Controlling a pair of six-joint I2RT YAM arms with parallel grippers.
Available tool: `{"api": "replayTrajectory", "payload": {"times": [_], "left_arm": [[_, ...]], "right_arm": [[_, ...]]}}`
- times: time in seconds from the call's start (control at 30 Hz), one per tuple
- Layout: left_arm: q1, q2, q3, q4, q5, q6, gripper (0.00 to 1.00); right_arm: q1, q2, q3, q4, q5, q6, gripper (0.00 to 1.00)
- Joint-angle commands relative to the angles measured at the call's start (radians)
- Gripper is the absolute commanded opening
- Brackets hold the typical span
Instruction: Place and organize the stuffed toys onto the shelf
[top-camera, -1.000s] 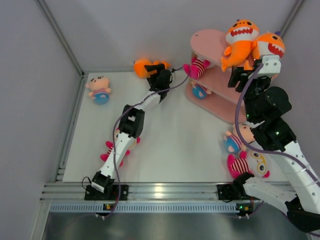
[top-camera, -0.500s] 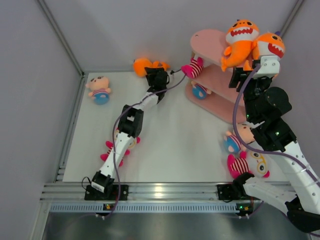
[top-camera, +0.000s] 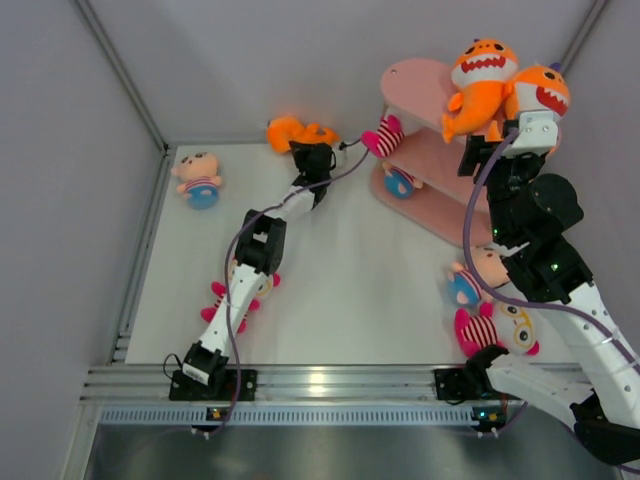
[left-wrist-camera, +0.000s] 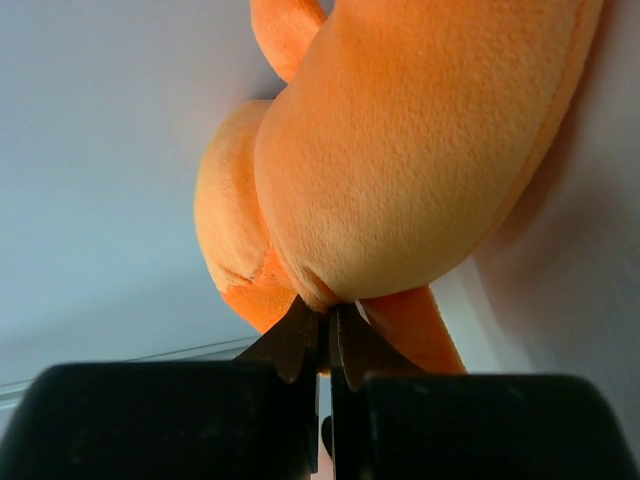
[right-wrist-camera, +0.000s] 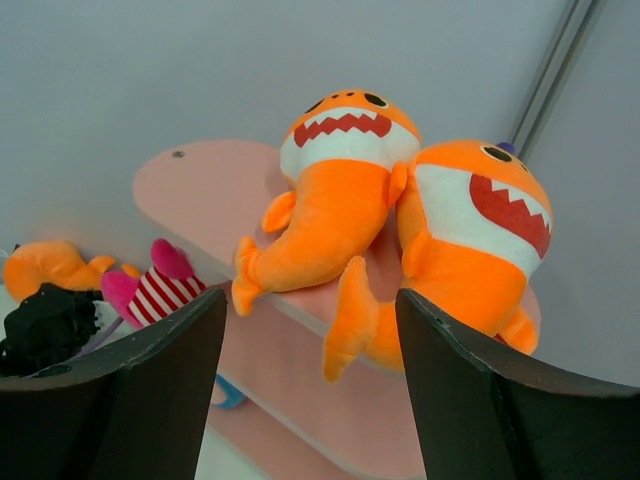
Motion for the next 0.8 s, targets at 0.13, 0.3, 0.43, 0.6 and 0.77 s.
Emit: {"api": "replayTrajectory", "payload": {"times": [0.13,0.3,0.43,0.6,0.77], "left_arm": [[0.005,-0.139,-0.160,0.047,-0.013,0.023,0.00],[0.004,-0.237,-0.251,0.047,-0.010,0.018,0.00],[-0.008,-0.282,-0.260,0.047,-0.016,0.026,0.00],[-0.028,-0.323,-0.275,0.047,-0.025,0.029,0.00],[-0.051,-0.340,-0.242,0.047,-0.046,0.016,0.00]], "right_arm": [[0.017,-0.013,0.022,0.050,0.012,-0.016,0.70],[0.017,-0.018,0.025,0.037,0.008,-0.010,0.70],[0.018,-0.009,0.034,0.009,0.000,-0.004,0.70],[0.017,-0.013,0.042,-0.013,-0.009,0.008,0.71],[0.017,-0.021,0.054,-0.039,-0.014,0.017,0.71]]}}
